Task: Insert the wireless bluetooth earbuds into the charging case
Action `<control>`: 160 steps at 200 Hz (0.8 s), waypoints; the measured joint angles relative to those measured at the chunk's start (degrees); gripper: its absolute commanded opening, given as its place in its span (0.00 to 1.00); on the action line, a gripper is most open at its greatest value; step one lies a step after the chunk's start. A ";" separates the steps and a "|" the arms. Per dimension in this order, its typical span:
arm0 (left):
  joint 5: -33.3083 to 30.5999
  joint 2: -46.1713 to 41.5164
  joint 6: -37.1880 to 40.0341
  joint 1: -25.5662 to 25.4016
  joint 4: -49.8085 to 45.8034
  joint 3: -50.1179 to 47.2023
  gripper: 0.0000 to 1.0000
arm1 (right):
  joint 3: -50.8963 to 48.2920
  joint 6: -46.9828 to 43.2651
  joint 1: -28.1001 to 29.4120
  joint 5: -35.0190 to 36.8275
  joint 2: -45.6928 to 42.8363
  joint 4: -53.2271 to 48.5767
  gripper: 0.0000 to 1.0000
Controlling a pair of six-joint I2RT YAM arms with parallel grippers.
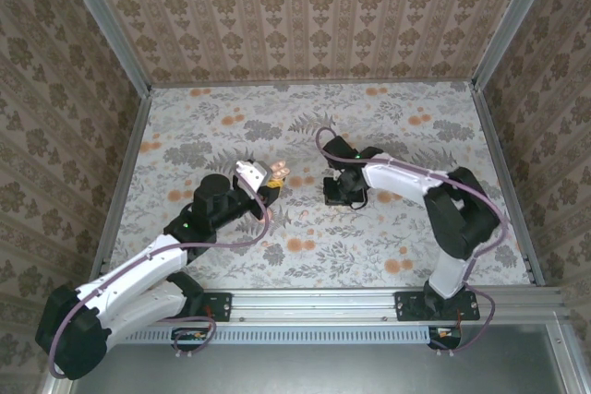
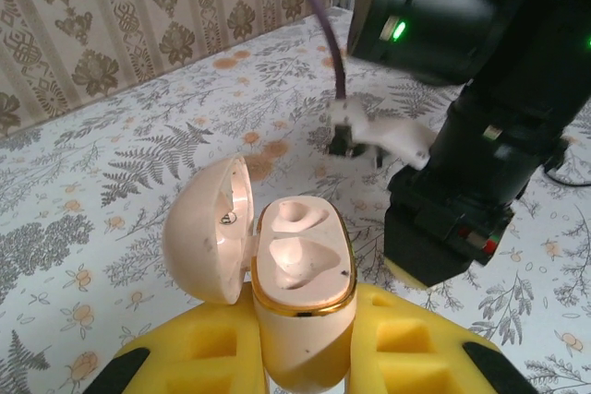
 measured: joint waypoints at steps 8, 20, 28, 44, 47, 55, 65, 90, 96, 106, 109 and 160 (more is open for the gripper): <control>0.04 0.28 0.00 -0.26 0.63 0.00 0.00 | -0.57 0.81 0.35 1.42 -3.74 0.46 0.11; 0.20 1.05 -0.02 -0.90 1.79 0.00 0.00 | -1.38 1.84 0.94 3.65 -9.53 1.42 0.11; 0.15 1.86 -0.02 -1.73 2.91 0.00 0.00 | -1.90 2.58 1.42 5.38 -13.62 2.27 0.11; -0.20 3.69 0.00 -3.67 4.68 0.07 0.00 | -2.97 4.28 3.04 9.14 -21.59 4.42 0.11; -0.42 4.02 0.00 -4.02 4.94 0.13 0.00 | -3.10 4.50 3.37 9.68 -22.75 4.81 0.10; -1.22 5.35 0.02 -5.33 5.84 0.42 0.00 | -3.52 5.53 4.39 11.56 -26.27 6.12 0.10; -2.29 6.86 0.02 -6.91 6.84 0.94 0.00 | -4.11 6.75 5.64 13.73 -29.68 7.72 0.09; -5.77 11.06 0.28 -10.86 11.04 2.60 0.00 | -4.87 9.05 8.57 18.60 -34.73 10.49 0.09; -6.51 12.07 0.46 -11.61 12.04 3.17 0.00 | -4.87 9.51 9.20 19.58 -35.10 11.10 0.09; -7.56 13.66 0.70 -12.66 13.66 4.09 0.00 | -4.87 9.88 10.14 20.92 -35.34 11.98 0.09; -7.89 14.19 0.92 -12.96 14.32 4.44 0.00 | -4.87 9.94 10.47 21.38 -35.34 12.24 0.09; -10.19 18.21 3.52 -15.56 22.38 6.69 0.00 | -4.74 11.21 13.84 24.48 -34.25 14.23 0.09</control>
